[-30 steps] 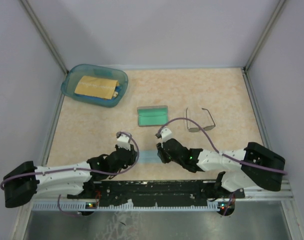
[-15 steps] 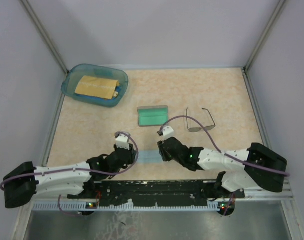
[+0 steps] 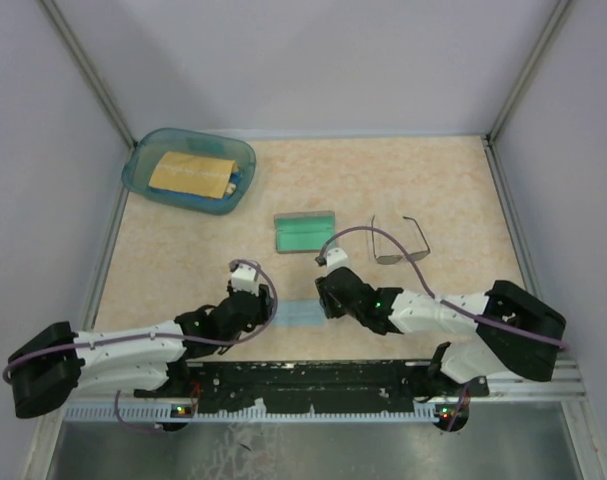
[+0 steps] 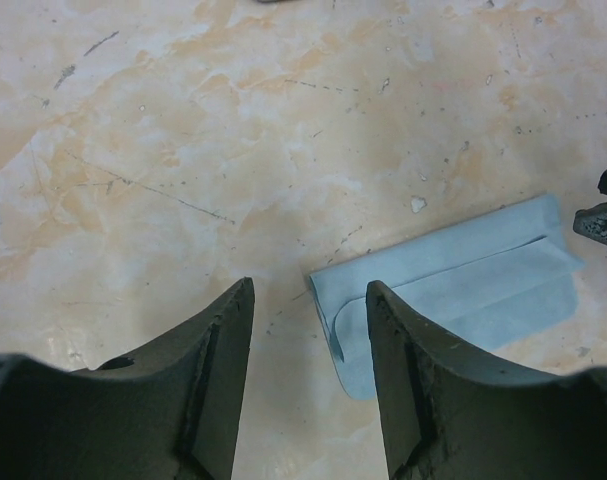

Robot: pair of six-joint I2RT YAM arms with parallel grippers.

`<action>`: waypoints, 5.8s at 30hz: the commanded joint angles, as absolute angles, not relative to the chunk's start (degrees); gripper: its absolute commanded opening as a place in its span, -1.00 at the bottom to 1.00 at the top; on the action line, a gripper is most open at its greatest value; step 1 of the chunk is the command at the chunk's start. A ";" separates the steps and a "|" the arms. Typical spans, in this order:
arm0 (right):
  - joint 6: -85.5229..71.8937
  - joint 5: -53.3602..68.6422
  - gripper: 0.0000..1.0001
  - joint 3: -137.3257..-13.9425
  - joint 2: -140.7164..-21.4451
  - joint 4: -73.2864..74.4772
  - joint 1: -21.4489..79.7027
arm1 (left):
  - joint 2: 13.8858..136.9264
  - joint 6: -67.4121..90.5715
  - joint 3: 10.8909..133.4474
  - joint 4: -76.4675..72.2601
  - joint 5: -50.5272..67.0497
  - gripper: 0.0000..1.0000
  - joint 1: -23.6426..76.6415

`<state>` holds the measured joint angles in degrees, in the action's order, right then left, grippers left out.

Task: Organize the sunglasses
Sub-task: Fold the glasses cleaning cloth at the center of the board, then pick up the glasses cleaning cloth from the center of the board.

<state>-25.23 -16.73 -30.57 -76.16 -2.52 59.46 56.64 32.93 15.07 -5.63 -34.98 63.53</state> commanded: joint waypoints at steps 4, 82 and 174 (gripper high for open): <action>-25.60 -15.12 -0.31 -33.16 -77.92 -5.21 58.44 | 59.05 30.39 15.57 -11.12 -29.32 0.08 60.00; -25.04 -8.07 -0.91 -30.55 -82.92 -12.46 55.20 | 66.02 30.46 14.47 -14.95 -23.18 -0.03 56.60; -15.57 -23.09 -1.00 -28.87 -60.22 -14.43 55.15 | 54.15 15.61 19.62 -28.08 -25.99 -1.00 56.44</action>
